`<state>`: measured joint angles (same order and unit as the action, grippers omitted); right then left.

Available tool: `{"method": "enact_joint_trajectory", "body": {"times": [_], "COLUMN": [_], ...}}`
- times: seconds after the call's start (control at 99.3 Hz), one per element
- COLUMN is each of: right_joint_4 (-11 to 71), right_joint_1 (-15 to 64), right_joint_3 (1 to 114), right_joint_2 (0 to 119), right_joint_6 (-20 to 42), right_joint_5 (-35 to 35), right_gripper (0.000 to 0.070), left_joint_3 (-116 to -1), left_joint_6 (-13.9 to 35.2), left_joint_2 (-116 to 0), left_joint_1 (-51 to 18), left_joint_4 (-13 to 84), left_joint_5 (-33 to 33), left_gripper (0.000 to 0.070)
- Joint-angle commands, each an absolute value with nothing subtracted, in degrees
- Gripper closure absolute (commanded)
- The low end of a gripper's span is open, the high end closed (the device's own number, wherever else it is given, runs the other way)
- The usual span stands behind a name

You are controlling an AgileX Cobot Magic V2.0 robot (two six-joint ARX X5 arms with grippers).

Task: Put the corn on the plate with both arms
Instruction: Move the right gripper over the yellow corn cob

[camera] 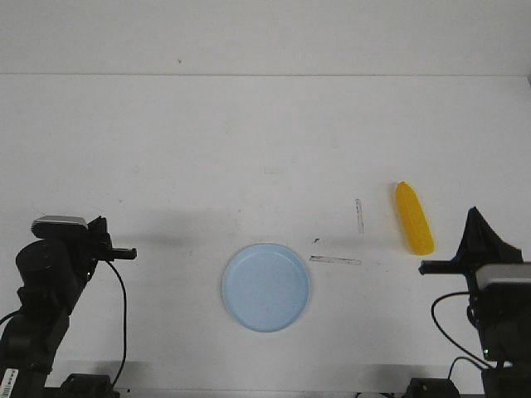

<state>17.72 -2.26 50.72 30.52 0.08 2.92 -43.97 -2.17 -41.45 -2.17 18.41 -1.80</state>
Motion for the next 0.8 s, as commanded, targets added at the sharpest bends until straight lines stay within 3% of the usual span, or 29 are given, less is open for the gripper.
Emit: {"method": "enact_joint_trajectory", "body": {"times": [0.0, 0.05, 0.181, 0.242, 0.463, 0.786], "right_joint_4": [22.74, 26.89, 35.55, 37.76, 43.03, 48.12], "right_joint_1": [-2.17, -2.2, -2.22, -2.22, -2.31, -5.63], "right_joint_3": [58.52, 63.46, 72.88, 74.83, 75.13, 75.07], "right_joint_2": [38.79, 43.97, 56.64, 61.23, 73.38, 89.45], "right_joint_6": [0.27, -0.38, -3.09, -4.19, -10.15, -15.14], "right_joint_5": [3.73, 3.92, 4.67, 4.67, 4.49, 4.49], "right_gripper": [0.0672, 0.0595, 0.0274, 0.0204, 0.0058, 0.0057], "left_joint_3": [-44.47, -44.47, -44.47, -44.47, -44.47, -44.47], "left_joint_6": [-1.93, -1.91, -1.91, -1.91, -1.91, -1.93], "left_joint_2": [-41.52, -41.54, -41.54, -41.52, -41.52, -41.52], "left_joint_1": [-2.87, -3.42, -3.88, -3.88, -3.88, -3.88], "left_joint_4": [17.91, 17.91, 17.93, 17.93, 18.13, 18.41], "left_joint_5": [-2.13, -2.13, -2.13, -2.13, -2.13, -2.13], "left_gripper": [0.07, 0.07, 0.07, 0.07, 0.07, 0.07]}}
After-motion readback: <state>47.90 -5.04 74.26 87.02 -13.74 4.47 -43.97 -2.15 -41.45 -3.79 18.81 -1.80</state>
